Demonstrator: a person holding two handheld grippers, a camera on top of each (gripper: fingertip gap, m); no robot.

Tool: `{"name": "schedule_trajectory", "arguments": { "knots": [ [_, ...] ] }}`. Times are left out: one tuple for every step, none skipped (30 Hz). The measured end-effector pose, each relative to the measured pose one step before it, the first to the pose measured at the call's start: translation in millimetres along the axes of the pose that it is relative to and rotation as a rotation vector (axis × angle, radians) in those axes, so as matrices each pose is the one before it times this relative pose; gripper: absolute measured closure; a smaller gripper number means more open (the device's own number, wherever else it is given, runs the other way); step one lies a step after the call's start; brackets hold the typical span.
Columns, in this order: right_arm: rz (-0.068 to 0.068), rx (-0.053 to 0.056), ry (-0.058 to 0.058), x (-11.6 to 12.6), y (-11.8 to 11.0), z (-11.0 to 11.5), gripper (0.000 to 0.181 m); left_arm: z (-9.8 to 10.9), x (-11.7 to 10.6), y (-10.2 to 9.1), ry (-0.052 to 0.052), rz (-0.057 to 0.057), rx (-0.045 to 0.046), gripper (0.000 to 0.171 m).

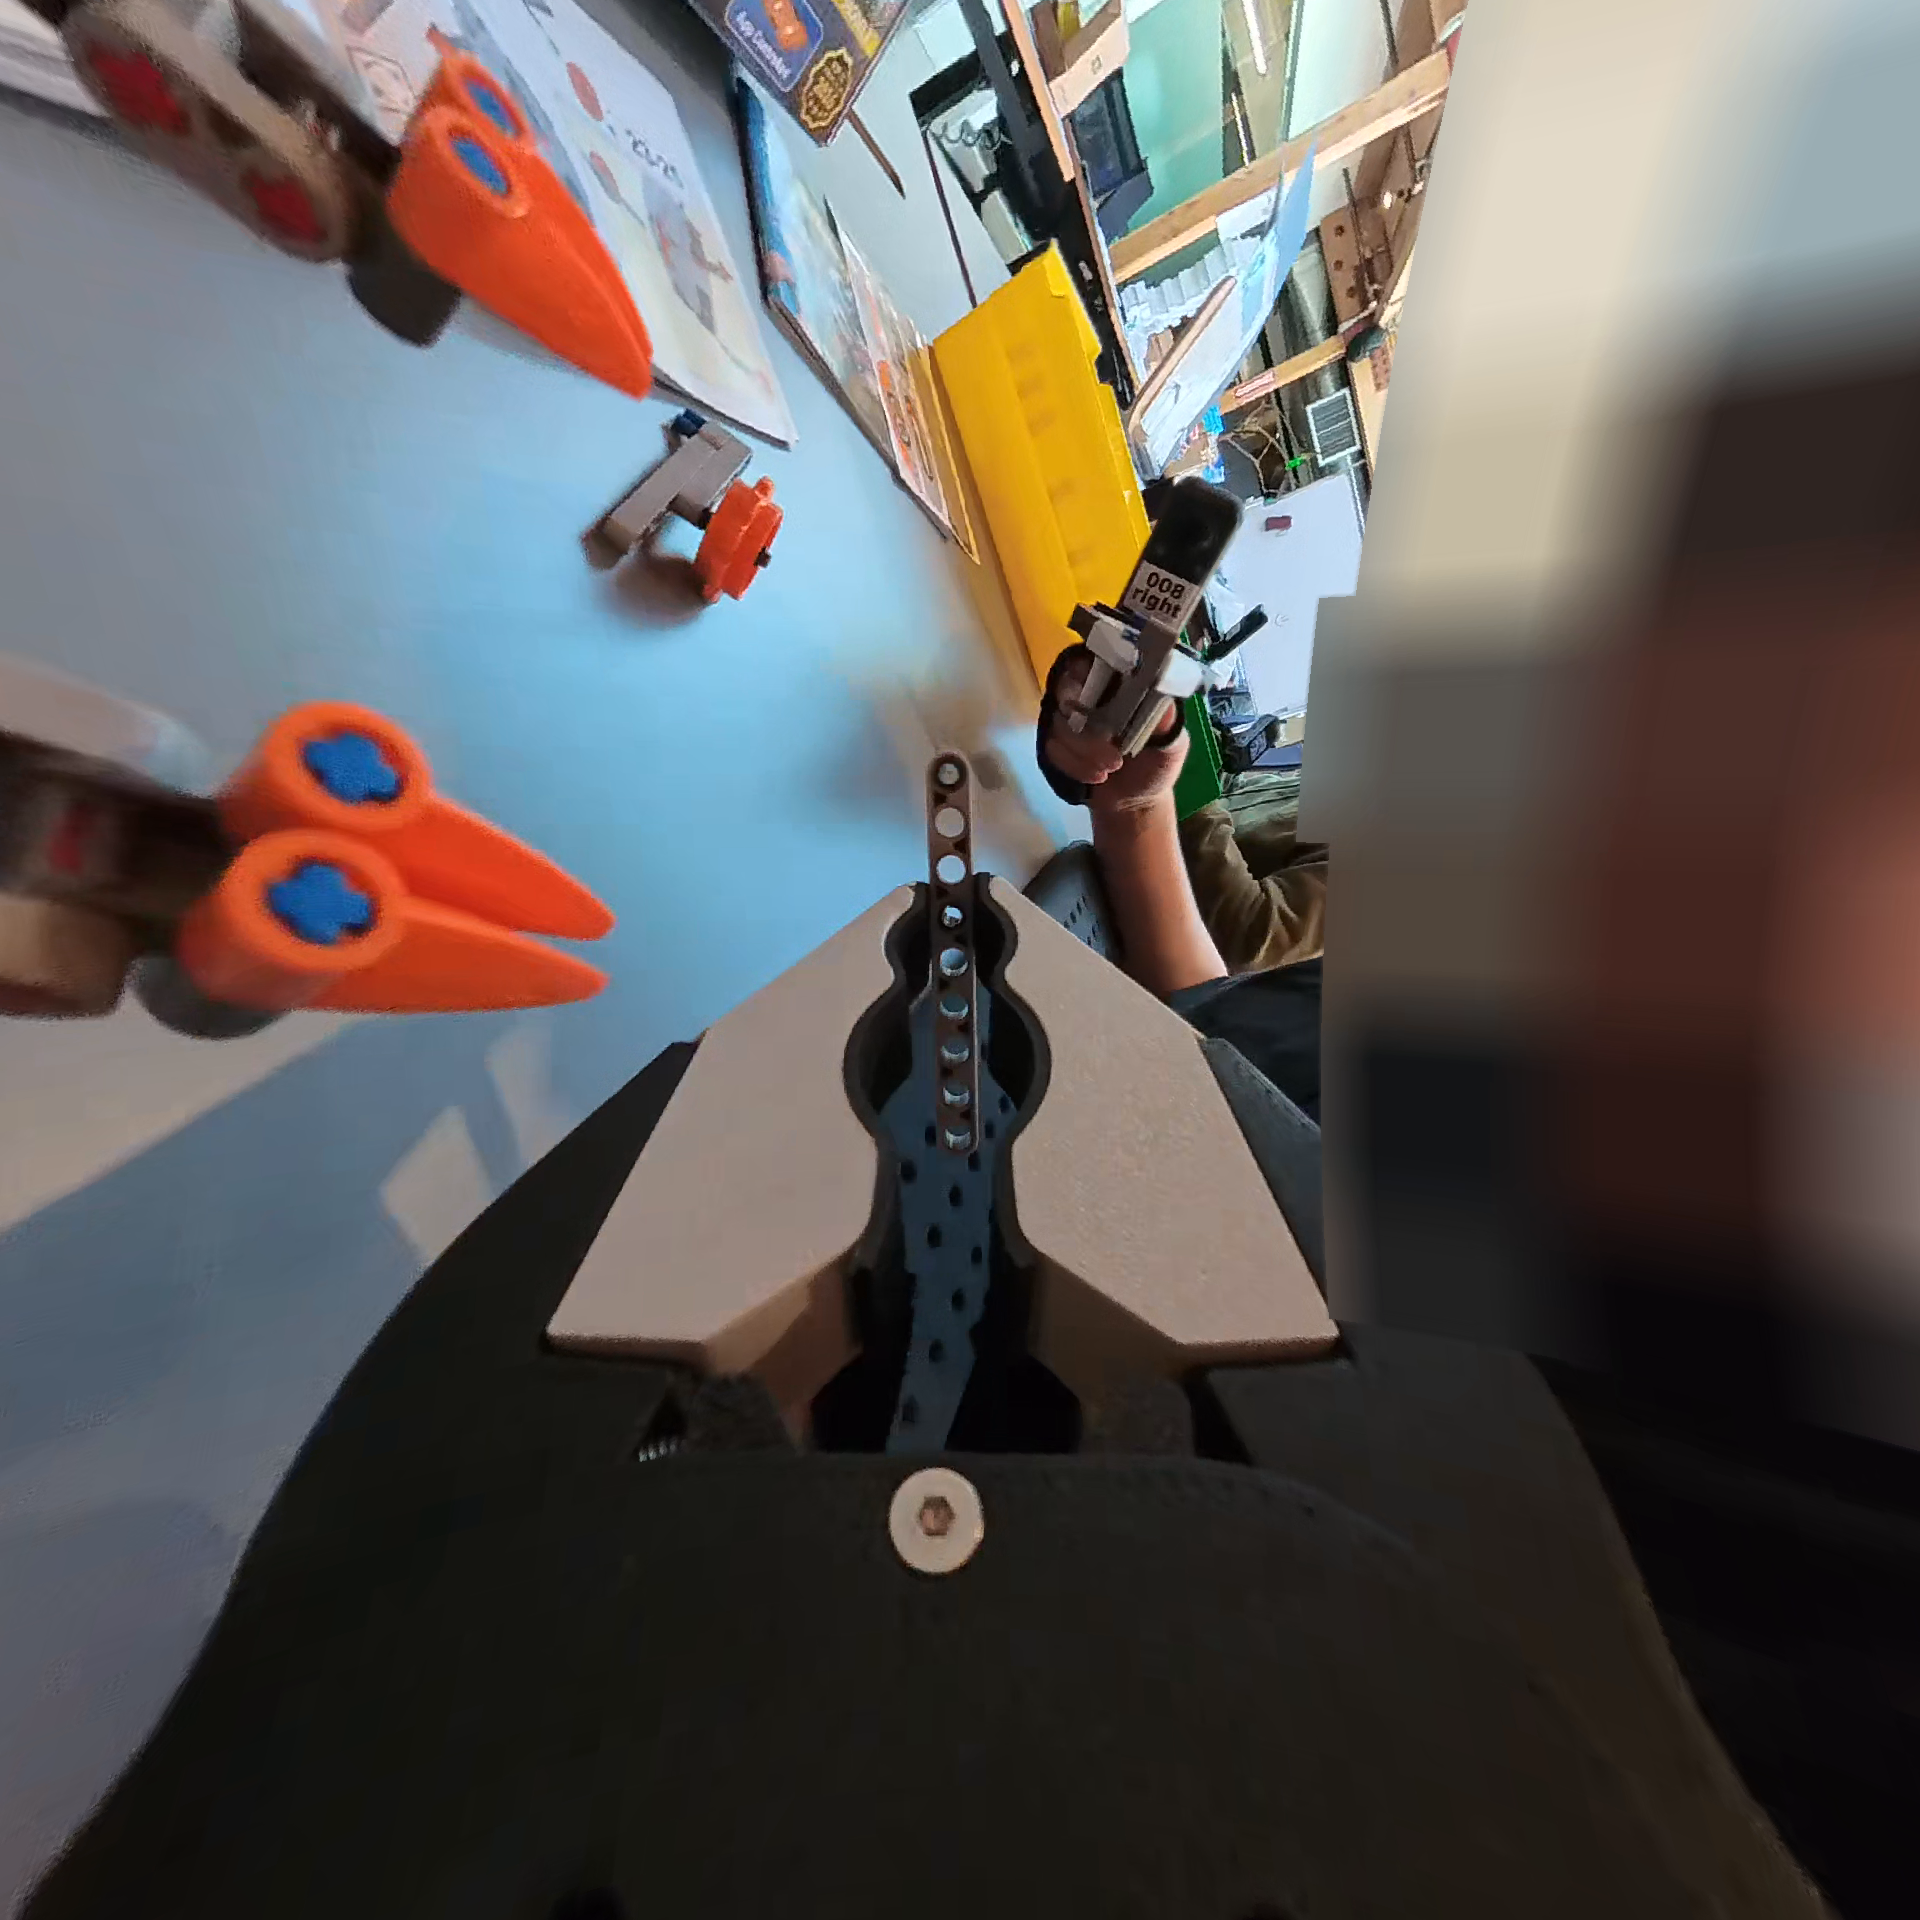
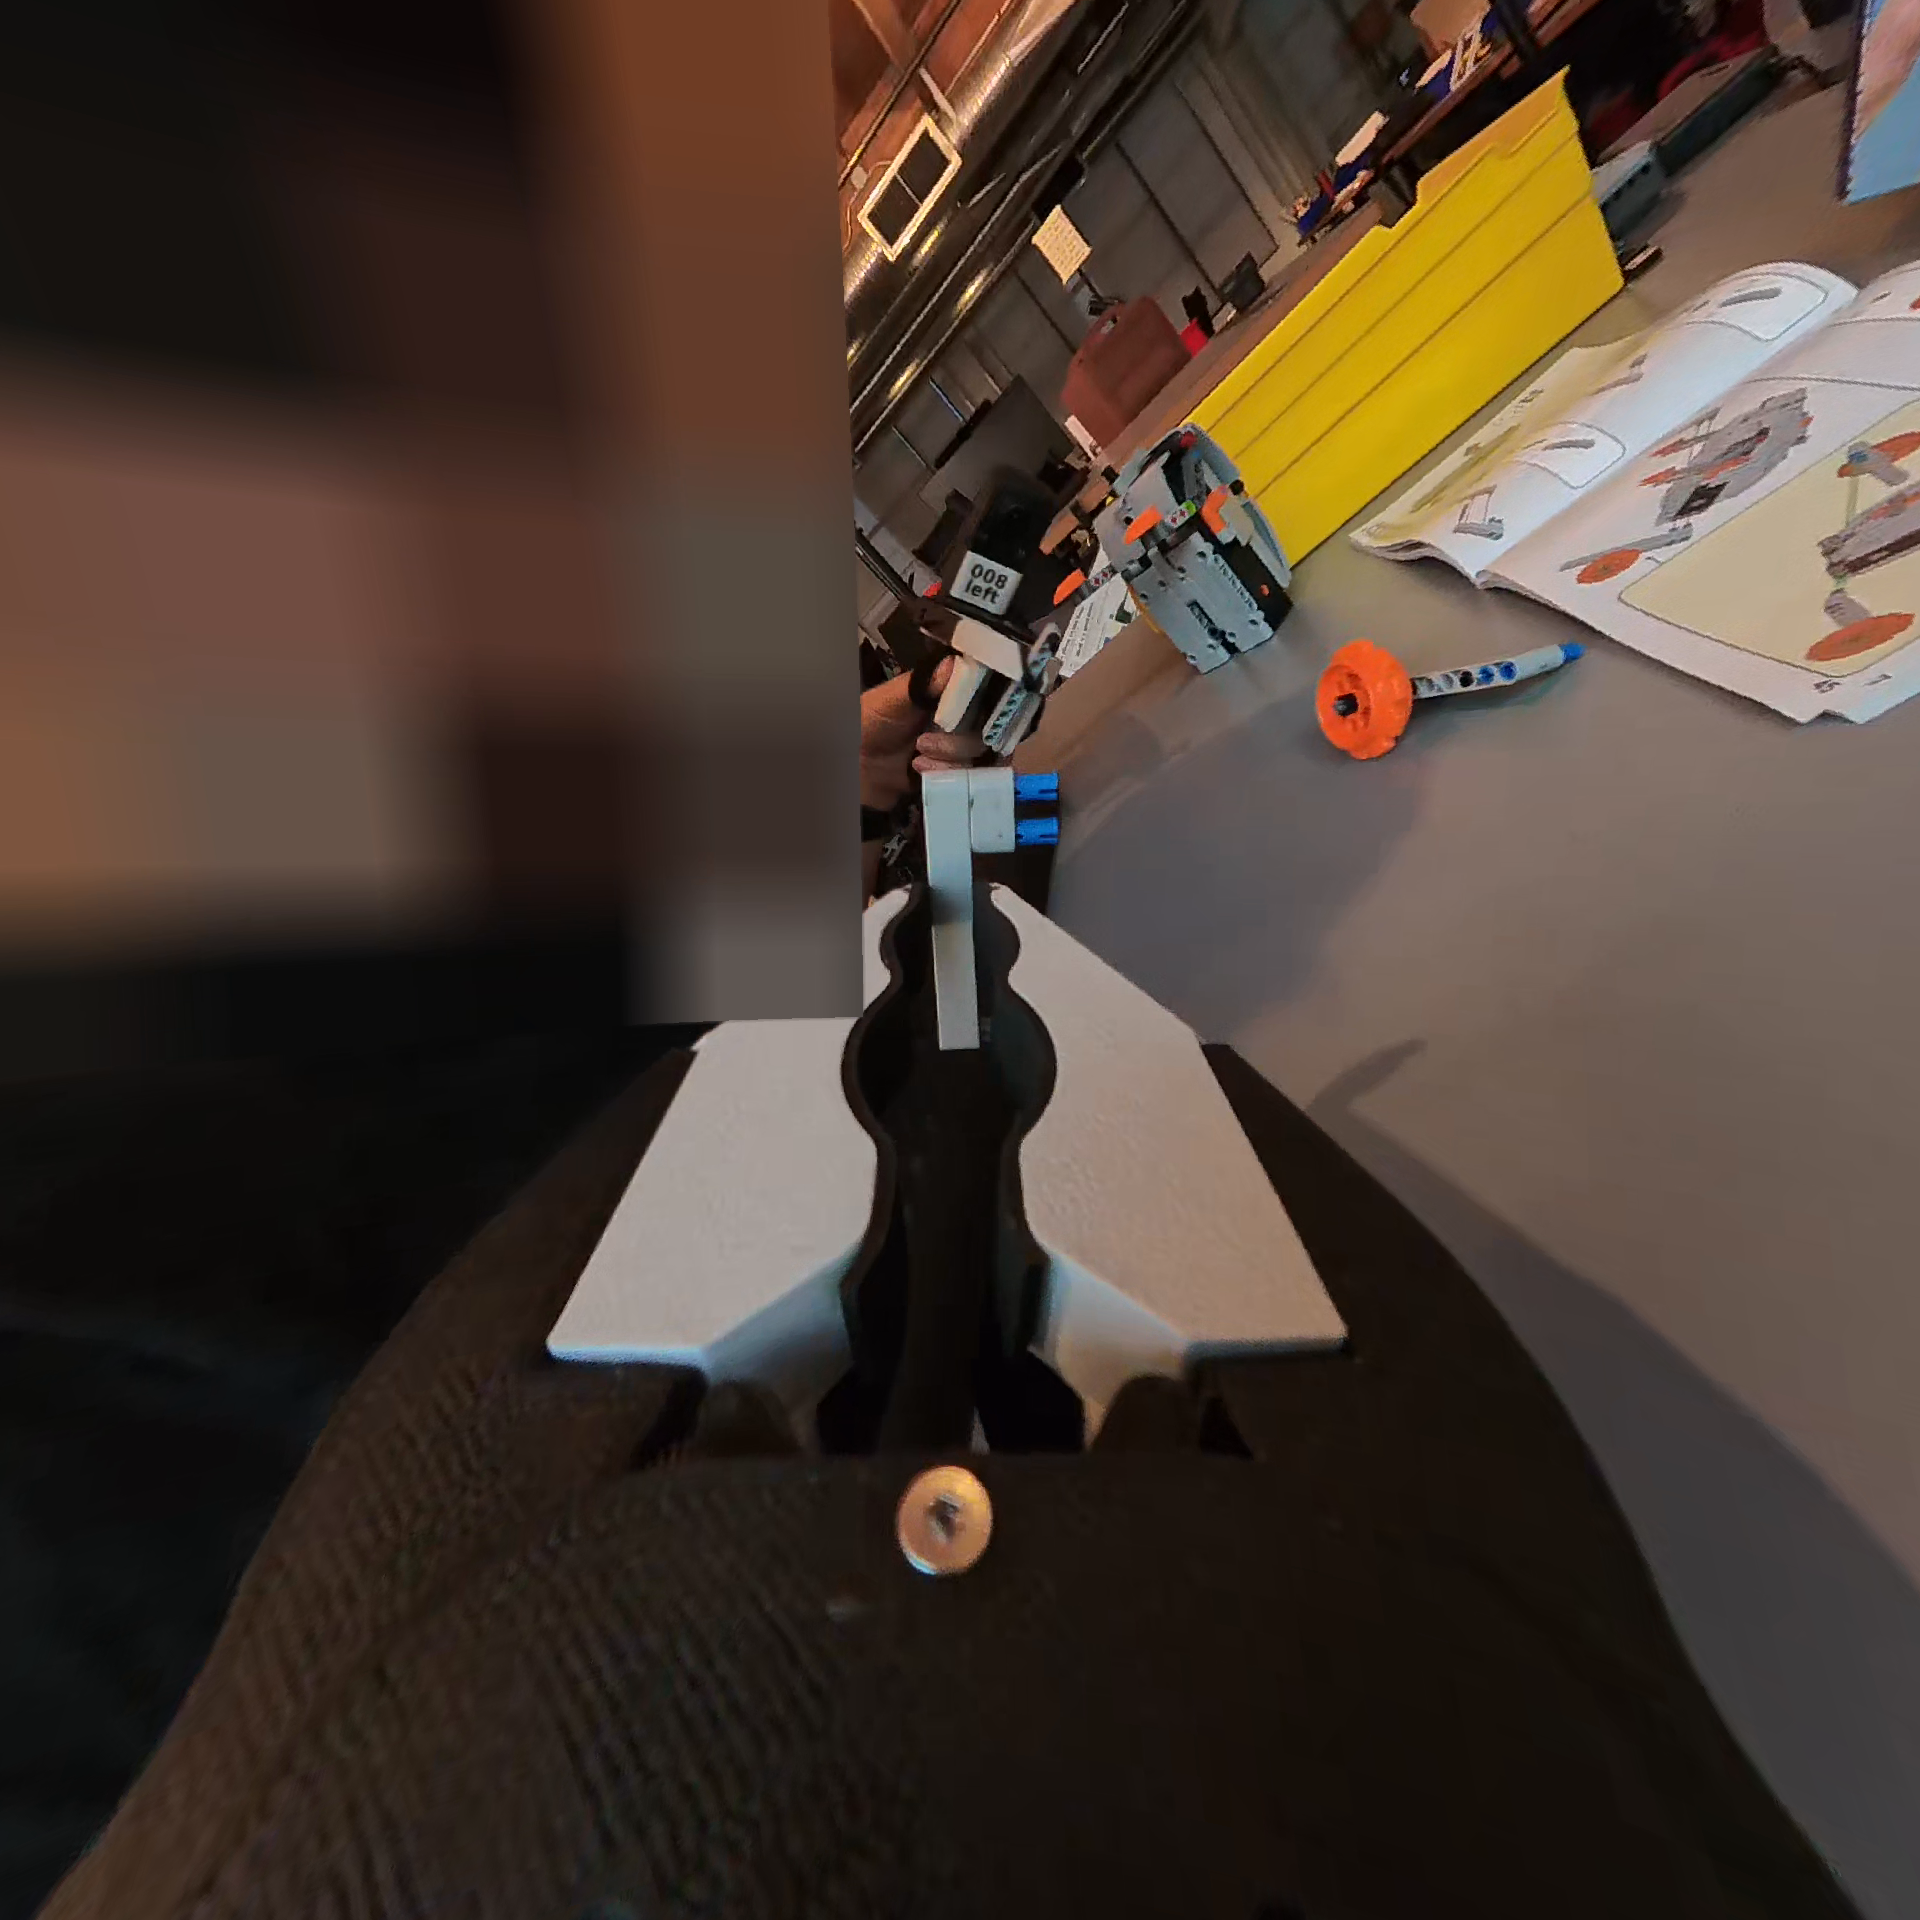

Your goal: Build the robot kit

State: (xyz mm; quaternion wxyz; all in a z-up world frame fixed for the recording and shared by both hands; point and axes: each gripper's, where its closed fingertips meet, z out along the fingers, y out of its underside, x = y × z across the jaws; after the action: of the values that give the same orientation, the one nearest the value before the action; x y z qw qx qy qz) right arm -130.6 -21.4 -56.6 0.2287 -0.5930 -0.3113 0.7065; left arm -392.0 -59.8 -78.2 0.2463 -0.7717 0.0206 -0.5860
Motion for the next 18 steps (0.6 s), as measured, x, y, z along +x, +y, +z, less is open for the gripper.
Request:
{"name": "schedule_trajectory", "arguments": {
  "knots": [
    [-0.0019,-0.0011,-0.0035,-0.99,0.42,0.36,0.175,0.55,-0.6,1.01,0.0001,0.0026,-0.00238,0.166],
    [0.0009,0.0015,-0.0053,-1.08,-0.07,0.17,0.175,0.71,-0.92,0.94,-0.0048,0.0056,-0.00221,0.166],
    [0.0011,0.0027,-0.0036,-0.81,-0.45,0.13,0.175,1.13,-2.85,1.27,-0.018,0.0092,-0.00417,0.166],
    [-0.0007,0.0013,0.001,0.07,-0.18,0.22,0.175,1.73,-6.5,2.1,-0.0416,0.0148,-0.01171,0.166],
    [-0.0016,-0.0015,0.0042,0.45,0.26,0.45,0.175,2.54,-10.18,2.83,-0.0638,0.0202,-0.01886,0.166],
    [0.0008,-0.005,0.0045,0.9,0.86,0.91,0.176,3.93,-10.09,3.15,-0.0643,0.0241,-0.02166,0.166],
    [0.0035,-0.008,0.0039,0.95,1.59,1.27,0.175,5.5,-5.53,3.54,-0.0335,0.0211,-0.02447,0.166],
    [0.0036,-0.0101,0.006,1.41,2.05,1.71,0.175,6.09,-0.82,3.52,-0.0004,0.0073,-0.0255,0.166],
    [-0.0009,-0.0132,0.0083,1.59,2.5,1.79,0.175,5.72,0.27,2.73,0.0101,-0.0071,-0.02168,0.166],
    [-0.0047,-0.017,0.0098,1.59,3.18,1.82,0.175,5.14,-0.02,1.72,0.0096,-0.0077,-0.01653,0.166],
    [-0.0049,-0.0174,0.0102,1.62,3.06,1.69,0.175,4.52,-0.32,1.49,0.0069,-0.0075,-0.01534,0.166],
    [-0.0049,-0.0134,0.01,1.5,2.18,1.25,0.175,3.35,-0.54,1.02,0.0018,-0.0048,-0.01057,0.166],
    [-0.0036,-0.0085,0.0106,1.89,1.32,0.51,0.175,2.28,-0.95,-0.01,-0.0072,0.0009,-0.00359,0.166],
    [-0.0014,-0.0031,0.0126,2.35,0.38,-0.3,0.175,1.61,-0.72,0.39,-0.008,0.0005,-0.00524,0.166],
    [0.0016,0.0035,0.0091,1.92,-0.5,-1.18,0.175,1.42,-0.38,0.49,-0.0057,0.0013,-0.00569,0.166],
    [0.0036,0.0107,0.0049,1.35,-1.62,-1.92,0.175,1.4,-0.31,0.46,-0.007,-0.0001,-0.00456,0.166],
    [0.0046,0.0146,0.0073,1.82,-2.09,-2.47,0.175,1.78,-0.25,0.66,-0.0071,-0.0016,-0.00437,0.166],
    [0.0051,0.0145,0.0126,2.74,-2.31,-2.82,0.175,2.43,0.7,0.64,-0.0032,-0.0011,-0.00273,0.166]
  ]
}}
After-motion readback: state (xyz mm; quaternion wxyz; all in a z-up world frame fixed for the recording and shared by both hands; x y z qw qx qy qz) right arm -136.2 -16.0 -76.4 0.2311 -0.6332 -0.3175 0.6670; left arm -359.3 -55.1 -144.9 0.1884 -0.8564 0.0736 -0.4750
